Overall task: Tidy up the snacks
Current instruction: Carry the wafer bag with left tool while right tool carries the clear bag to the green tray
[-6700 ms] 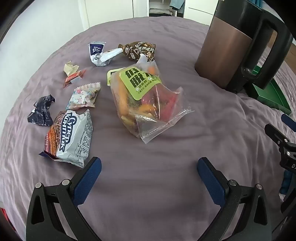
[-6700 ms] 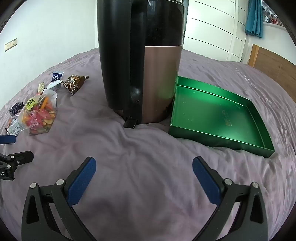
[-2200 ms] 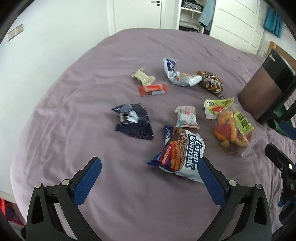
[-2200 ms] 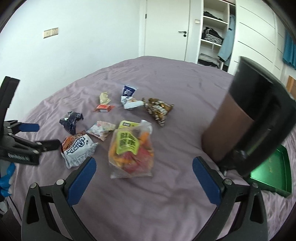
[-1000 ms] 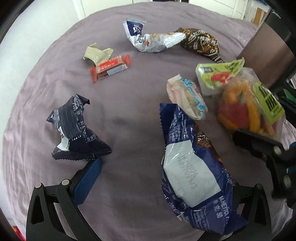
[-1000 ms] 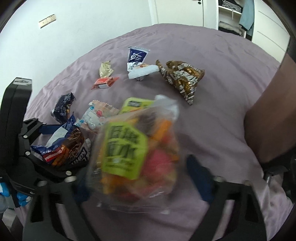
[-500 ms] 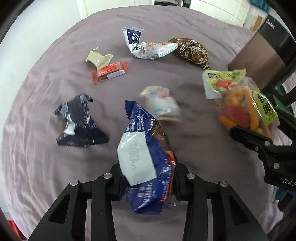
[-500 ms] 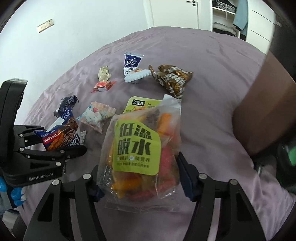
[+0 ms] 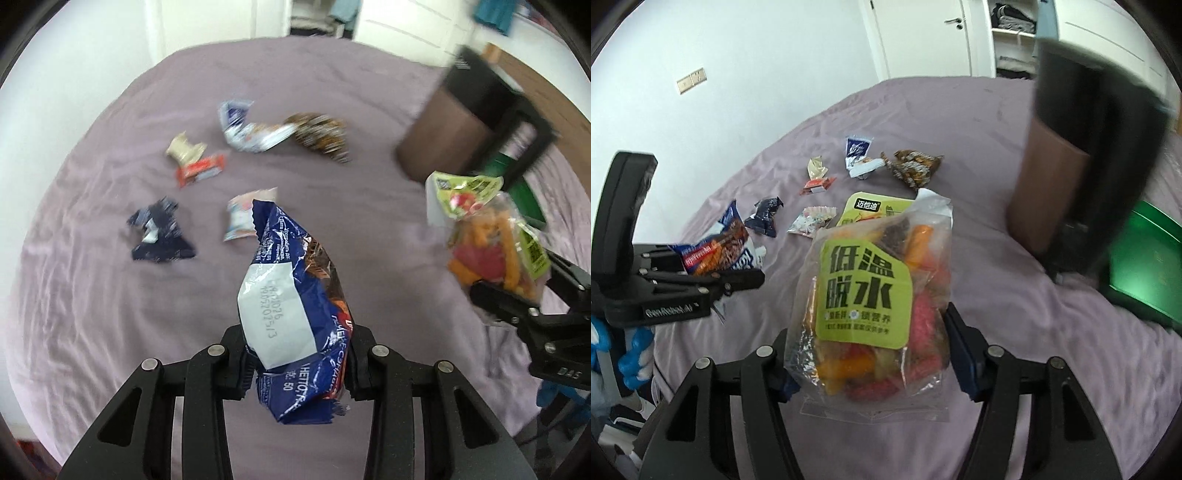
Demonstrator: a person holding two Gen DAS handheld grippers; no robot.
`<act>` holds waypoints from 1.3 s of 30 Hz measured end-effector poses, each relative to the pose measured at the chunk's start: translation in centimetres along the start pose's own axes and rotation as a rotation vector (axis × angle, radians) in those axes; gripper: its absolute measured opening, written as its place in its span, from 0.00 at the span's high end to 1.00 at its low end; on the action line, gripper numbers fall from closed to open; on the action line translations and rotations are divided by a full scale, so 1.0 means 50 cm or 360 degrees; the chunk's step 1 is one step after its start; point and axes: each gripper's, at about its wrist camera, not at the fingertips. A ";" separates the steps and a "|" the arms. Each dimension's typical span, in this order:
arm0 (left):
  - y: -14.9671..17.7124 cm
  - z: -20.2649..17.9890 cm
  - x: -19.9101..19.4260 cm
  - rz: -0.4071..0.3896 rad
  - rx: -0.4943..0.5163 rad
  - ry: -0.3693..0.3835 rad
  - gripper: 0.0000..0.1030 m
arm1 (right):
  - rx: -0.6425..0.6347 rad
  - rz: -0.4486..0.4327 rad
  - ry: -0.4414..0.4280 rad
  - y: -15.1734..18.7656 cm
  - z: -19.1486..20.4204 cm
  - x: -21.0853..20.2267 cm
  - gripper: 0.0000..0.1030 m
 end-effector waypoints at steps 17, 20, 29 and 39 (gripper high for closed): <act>-0.148 -0.547 -0.017 -0.0096 0.0529 0.0509 0.68 | 0.0277 -0.0251 0.0701 0.016 -0.413 -0.315 0.61; -0.207 -0.637 0.042 -0.0101 0.0541 0.0509 0.68 | 0.0249 -0.0263 0.0801 -0.022 -0.506 -0.312 0.61; -0.358 -0.744 0.352 -0.0023 0.0362 0.0301 0.68 | 0.0179 -0.0147 0.0841 -0.115 -0.772 -0.123 0.61; -0.396 -0.720 0.591 0.0070 0.0275 0.0180 0.68 | 0.0206 -0.0045 0.0826 -0.117 -0.889 0.056 0.61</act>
Point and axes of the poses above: each gripper's, at about its wrist camera, not at the fingertips, and x roughly the way its jaws point, z to its left, y to its underside, and after that the axes turned 13 degrees about -z, right-handed
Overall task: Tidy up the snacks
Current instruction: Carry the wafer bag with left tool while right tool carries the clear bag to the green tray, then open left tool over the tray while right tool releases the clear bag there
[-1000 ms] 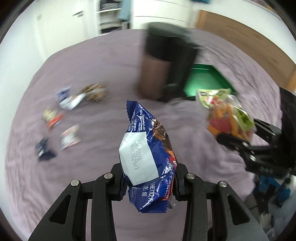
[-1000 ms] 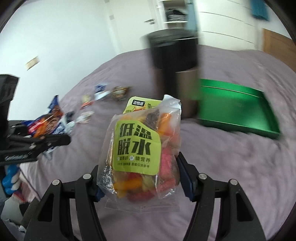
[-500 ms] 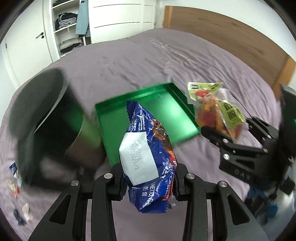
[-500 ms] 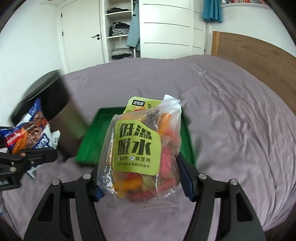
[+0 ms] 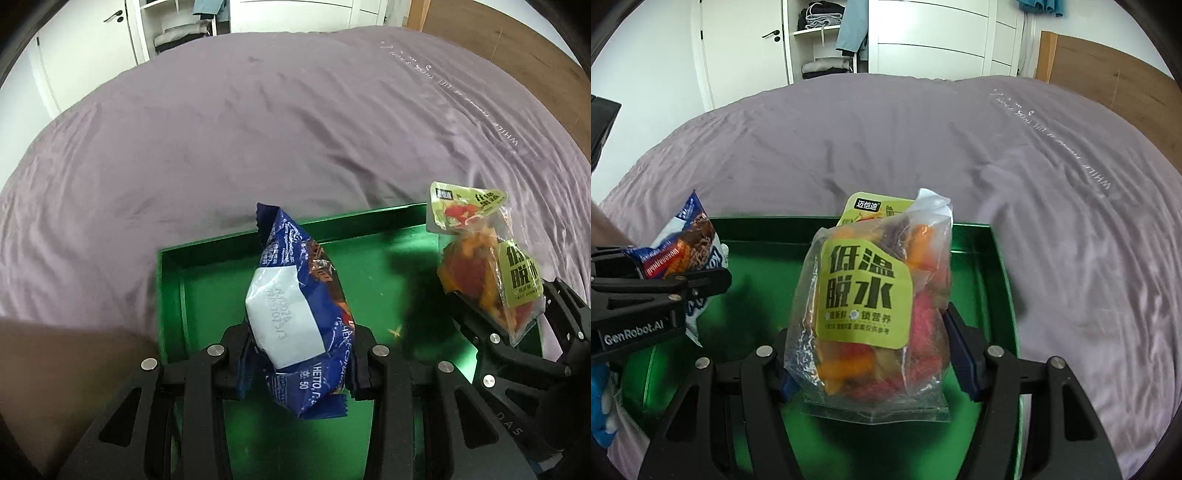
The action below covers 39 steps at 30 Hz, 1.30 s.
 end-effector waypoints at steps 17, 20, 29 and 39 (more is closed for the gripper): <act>0.039 0.000 -0.004 -0.0066 0.0063 -0.0023 0.47 | -0.0006 0.0054 0.0053 0.005 0.001 0.017 0.48; 0.030 -0.008 -0.011 -0.0085 0.0077 -0.0061 0.45 | -0.0032 0.0027 0.0088 -0.002 -0.001 0.002 0.22; -0.007 -0.060 -0.071 -0.0173 0.0145 -0.0078 0.36 | -0.0005 -0.0101 0.0178 -0.031 -0.038 -0.115 0.00; 0.016 -0.122 -0.230 -0.0223 0.0217 0.0054 0.36 | 0.0074 -0.0172 0.0293 -0.022 -0.054 -0.290 0.00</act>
Point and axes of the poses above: each gripper's, at about its wrist camera, not at the fingertips, and x roughly the way its jaws point, z to its left, y to its underside, and after that the axes turned 13 degrees about -z, right-handed
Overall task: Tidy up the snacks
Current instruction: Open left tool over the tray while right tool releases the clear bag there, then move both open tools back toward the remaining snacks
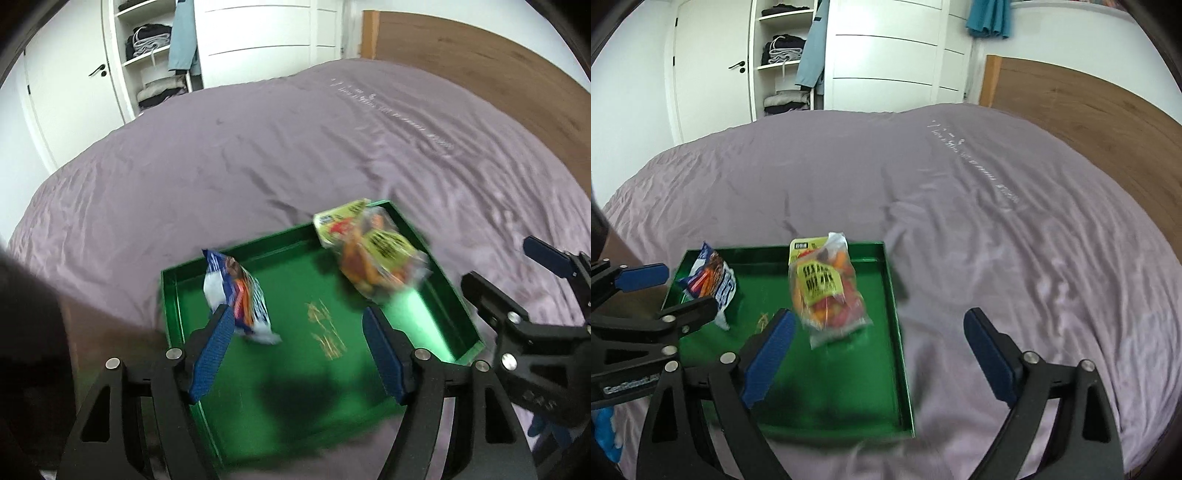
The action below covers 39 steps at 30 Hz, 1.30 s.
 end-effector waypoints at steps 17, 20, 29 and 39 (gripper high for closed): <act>0.173 0.186 -0.441 -0.0184 -0.0107 0.0011 0.36 | 0.0038 -0.0233 -0.0124 0.024 0.183 -0.441 0.00; 0.216 0.271 -0.510 -0.0225 -0.0172 -0.0063 0.36 | 0.0034 -0.0277 -0.0201 0.030 0.247 -0.515 0.00; 0.375 0.528 -0.706 -0.0313 -0.0344 -0.0349 0.35 | 0.0039 -0.0370 -0.0406 0.041 0.410 -0.644 0.00; 0.517 0.746 -0.741 -0.0269 -0.0523 -0.0613 0.29 | -0.0154 -0.0289 -0.0650 0.062 0.632 -0.611 0.00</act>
Point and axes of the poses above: each gripper's, at about its wrist camera, not at the fingertips, and x roughly the way its jaws point, z to its left, y to its underside, and after that the axes turned 13 degrees about -z, right-handed
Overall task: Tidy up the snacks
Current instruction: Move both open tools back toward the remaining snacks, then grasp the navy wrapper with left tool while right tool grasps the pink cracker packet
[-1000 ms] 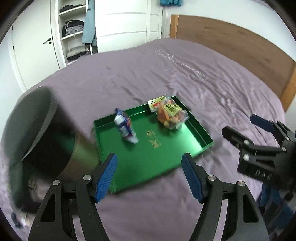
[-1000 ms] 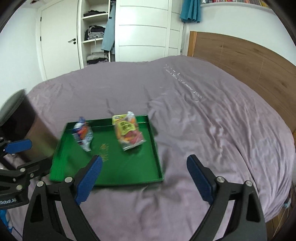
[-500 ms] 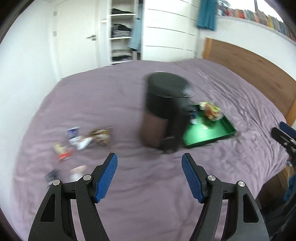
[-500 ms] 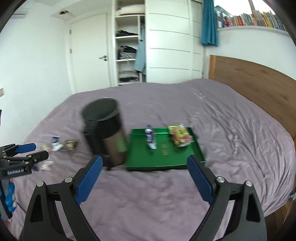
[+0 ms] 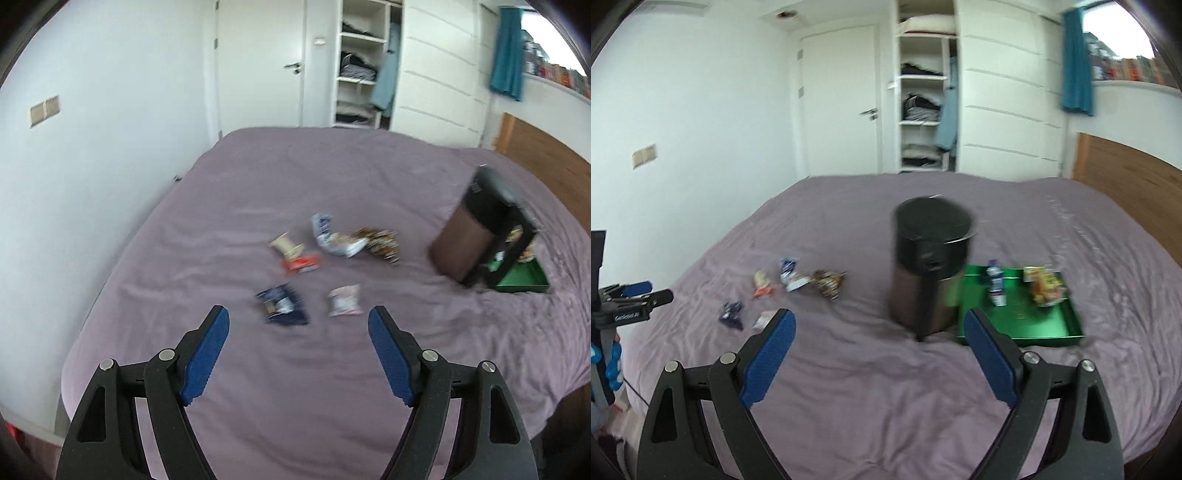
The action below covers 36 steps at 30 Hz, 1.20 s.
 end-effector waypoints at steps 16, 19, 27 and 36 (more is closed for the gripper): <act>0.108 0.050 0.366 0.0362 -0.0172 0.0006 0.29 | -0.0001 0.0436 -0.0363 0.165 0.227 0.432 0.00; 0.110 0.040 0.405 0.0453 -0.0128 -0.0004 0.29 | 0.0044 0.0561 -0.0390 0.184 0.237 0.480 0.00; 0.108 0.059 0.455 0.0666 -0.0161 -0.0085 0.30 | 0.0104 0.0842 -0.0440 0.191 0.262 0.551 0.00; 0.106 0.097 0.473 0.0811 -0.0138 -0.0137 0.36 | 0.0136 0.1073 -0.0439 0.218 0.316 0.632 0.76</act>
Point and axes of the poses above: each gripper's, at about its wrist camera, not at the fingertips, and x roughly the way its jaws point, z to its left, y to its underside, and after that the axes turned 13 degrees about -z, right-handed
